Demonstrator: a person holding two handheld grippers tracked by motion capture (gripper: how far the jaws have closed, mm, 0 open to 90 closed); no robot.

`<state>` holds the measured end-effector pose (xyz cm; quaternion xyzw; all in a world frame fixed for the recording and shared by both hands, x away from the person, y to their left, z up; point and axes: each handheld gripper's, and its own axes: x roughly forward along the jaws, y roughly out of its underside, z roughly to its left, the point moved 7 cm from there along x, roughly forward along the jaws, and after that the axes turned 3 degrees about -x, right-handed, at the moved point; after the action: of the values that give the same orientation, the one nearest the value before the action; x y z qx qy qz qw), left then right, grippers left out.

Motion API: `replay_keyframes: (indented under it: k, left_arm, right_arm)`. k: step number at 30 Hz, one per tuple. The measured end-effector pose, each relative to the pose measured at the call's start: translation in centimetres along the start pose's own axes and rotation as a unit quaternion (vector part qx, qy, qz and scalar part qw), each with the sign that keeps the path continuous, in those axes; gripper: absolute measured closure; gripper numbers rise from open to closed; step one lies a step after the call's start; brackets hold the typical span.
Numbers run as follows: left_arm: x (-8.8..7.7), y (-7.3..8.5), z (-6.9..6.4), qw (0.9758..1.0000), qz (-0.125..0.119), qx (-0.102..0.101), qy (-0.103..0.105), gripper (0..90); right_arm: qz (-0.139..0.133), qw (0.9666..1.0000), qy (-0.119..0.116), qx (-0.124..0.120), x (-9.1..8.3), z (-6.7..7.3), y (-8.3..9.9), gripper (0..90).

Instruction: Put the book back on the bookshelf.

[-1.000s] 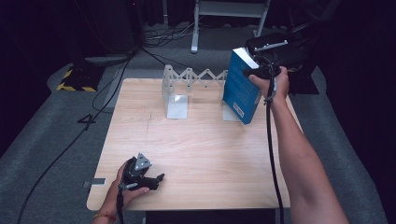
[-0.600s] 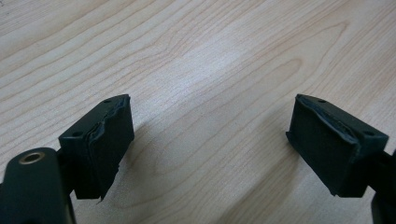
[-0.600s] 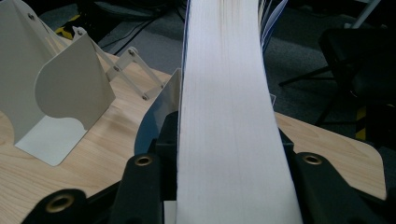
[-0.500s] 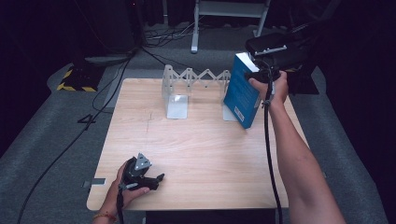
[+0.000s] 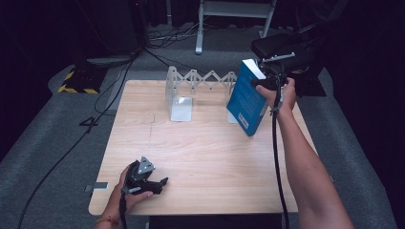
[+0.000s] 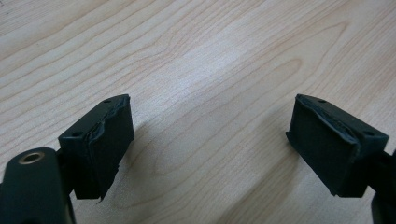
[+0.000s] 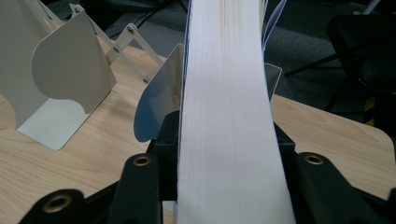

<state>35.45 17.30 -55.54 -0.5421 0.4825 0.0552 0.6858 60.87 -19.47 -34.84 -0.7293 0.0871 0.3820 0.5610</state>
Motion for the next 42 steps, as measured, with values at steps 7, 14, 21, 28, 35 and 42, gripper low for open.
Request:
replay_keyframes:
  k: [7,14,21,28,35,42]
  left_arm:
    - [0.0,0.0,0.0,1.0,0.003,-0.001,0.001,14.3]
    - [0.0,0.0,0.0,1.0,0.003,-0.001,0.001,14.2]
    - [0.0,0.0,0.0,1.0,0.002,0.0,0.0,14.4]
    - [0.0,0.0,0.0,1.0,0.002,0.0,0.001,14.4]
    - [0.0,0.0,0.0,1.0,0.002,0.002,0.002,14.3]
    - [0.0,0.0,0.0,1.0,0.002,0.003,0.002,14.4]
  right_arm:
    - [0.003,0.9999,-0.007,-0.016,-0.6,0.0,0.7,59.4]
    - [0.023,0.9989,-0.019,-0.035,-1.1,0.0,0.9,57.6]
    - [0.069,0.9952,-0.033,-0.062,-1.2,-0.1,0.5,56.1]
    - [0.086,0.9931,-0.047,-0.064,-0.9,0.2,-0.3,60.2]
    - [0.061,0.9968,-0.013,-0.05,-1.3,0.0,-1.0,60.4]
    - [0.033,0.998,0.007,-0.054,-1.6,0.5,-1.8,60.3]
